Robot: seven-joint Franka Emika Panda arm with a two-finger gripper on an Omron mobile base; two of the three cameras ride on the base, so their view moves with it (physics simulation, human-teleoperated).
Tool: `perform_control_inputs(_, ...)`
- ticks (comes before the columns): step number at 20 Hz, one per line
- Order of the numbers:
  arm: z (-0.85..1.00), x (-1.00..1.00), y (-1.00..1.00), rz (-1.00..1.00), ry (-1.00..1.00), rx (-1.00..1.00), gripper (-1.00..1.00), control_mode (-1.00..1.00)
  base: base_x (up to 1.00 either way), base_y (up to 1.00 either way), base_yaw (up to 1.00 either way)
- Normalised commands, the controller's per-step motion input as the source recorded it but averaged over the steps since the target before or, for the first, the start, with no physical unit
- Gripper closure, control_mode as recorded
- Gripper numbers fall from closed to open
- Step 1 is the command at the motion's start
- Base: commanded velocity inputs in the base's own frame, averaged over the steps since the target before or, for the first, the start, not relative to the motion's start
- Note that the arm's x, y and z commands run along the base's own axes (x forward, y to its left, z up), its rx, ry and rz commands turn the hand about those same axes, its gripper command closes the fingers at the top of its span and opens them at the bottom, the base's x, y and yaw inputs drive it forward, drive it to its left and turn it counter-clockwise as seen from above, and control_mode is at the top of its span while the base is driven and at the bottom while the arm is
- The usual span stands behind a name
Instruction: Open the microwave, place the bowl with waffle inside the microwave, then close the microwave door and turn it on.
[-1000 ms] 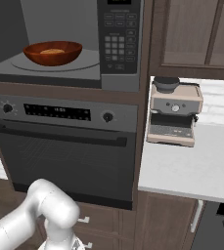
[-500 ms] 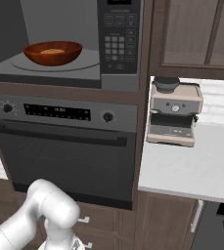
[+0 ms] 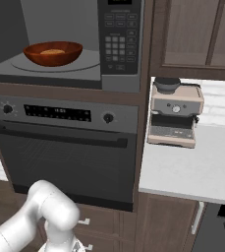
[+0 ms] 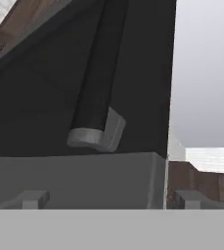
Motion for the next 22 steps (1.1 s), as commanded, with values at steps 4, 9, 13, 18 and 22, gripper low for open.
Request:
perform_control_inputs(4, 0.45, 0.07, -0.23, -0.37, 0.00, 0.13, -1.00, -1.00, 0.00, 0.00, 0.00)
perform_control_inputs(9, 0.59, 0.00, -0.30, -0.16, 0.07, 0.13, -1.00, -1.00, 0.00, 0.00, 0.00)
perform_control_inputs(13, 0.15, -0.04, -0.59, 0.00, 0.13, 0.17, -1.00, -1.00, 0.00, 0.00, 0.00)
perform_control_inputs(18, 0.18, -0.07, -0.76, 0.09, 0.23, 0.17, -1.00, -1.00, 0.00, 0.00, 0.00)
perform_control_inputs(22, 0.12, 0.04, -0.50, -0.01, 0.43, 0.09, -1.00, -1.00, 0.00, 0.00, 0.00)
